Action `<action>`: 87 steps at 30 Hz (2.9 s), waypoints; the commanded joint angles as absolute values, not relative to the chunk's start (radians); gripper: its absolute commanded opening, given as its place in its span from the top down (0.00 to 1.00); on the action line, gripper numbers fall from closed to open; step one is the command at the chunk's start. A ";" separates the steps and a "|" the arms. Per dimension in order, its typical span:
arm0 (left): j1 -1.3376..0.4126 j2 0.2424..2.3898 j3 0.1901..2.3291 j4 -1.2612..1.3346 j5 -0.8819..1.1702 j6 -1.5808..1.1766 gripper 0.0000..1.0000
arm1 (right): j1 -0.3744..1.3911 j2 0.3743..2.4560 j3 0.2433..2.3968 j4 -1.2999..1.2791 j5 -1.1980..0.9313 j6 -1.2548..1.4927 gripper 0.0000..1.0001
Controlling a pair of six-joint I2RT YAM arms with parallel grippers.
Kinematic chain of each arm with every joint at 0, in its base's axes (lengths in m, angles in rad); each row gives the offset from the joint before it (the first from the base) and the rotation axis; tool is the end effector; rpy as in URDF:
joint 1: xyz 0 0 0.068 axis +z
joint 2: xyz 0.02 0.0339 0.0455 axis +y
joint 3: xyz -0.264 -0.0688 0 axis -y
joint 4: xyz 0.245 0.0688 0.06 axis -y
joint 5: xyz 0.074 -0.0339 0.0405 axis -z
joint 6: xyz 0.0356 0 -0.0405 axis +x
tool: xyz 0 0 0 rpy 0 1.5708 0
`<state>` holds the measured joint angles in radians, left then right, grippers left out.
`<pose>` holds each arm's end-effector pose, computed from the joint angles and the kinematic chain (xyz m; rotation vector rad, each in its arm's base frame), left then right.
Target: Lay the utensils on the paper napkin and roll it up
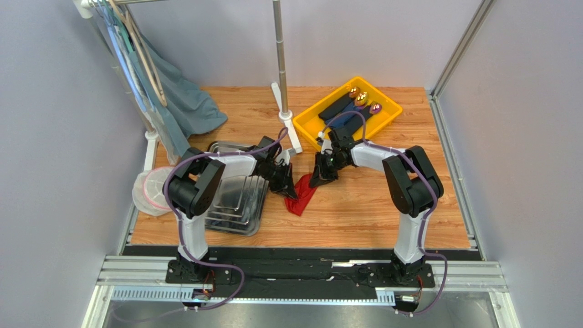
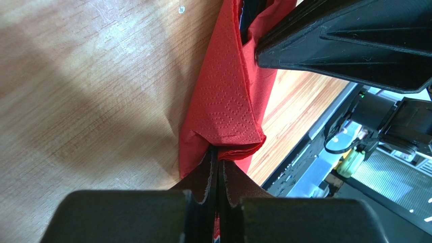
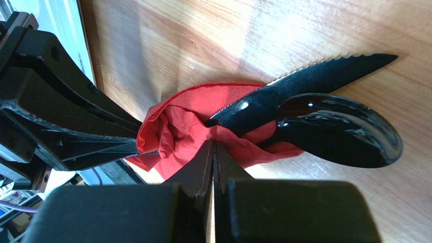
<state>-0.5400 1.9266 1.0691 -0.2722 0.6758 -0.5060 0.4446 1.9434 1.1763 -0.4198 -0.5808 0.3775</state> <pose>0.2983 -0.2048 0.1229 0.2740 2.8566 -1.1912 0.3283 0.1781 0.1363 -0.2615 2.8480 1.0039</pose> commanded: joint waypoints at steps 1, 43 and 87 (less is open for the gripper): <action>-0.529 1.934 1.078 -0.313 0.552 -0.437 1.00 | 0.453 1.979 1.154 -0.374 -0.517 0.376 0.99; -0.686 1.953 0.986 -0.006 0.690 -0.569 1.00 | 0.459 2.040 1.172 -0.431 -0.443 0.383 1.00; -0.673 1.971 1.002 -0.058 0.690 -0.479 1.00 | 0.423 2.022 1.355 -0.535 -0.440 0.327 1.00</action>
<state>-0.6491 1.9816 1.0080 0.0189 0.7769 -0.5976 0.4179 1.9930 1.3304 -0.6033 -0.4858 0.3141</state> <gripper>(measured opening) 0.010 0.006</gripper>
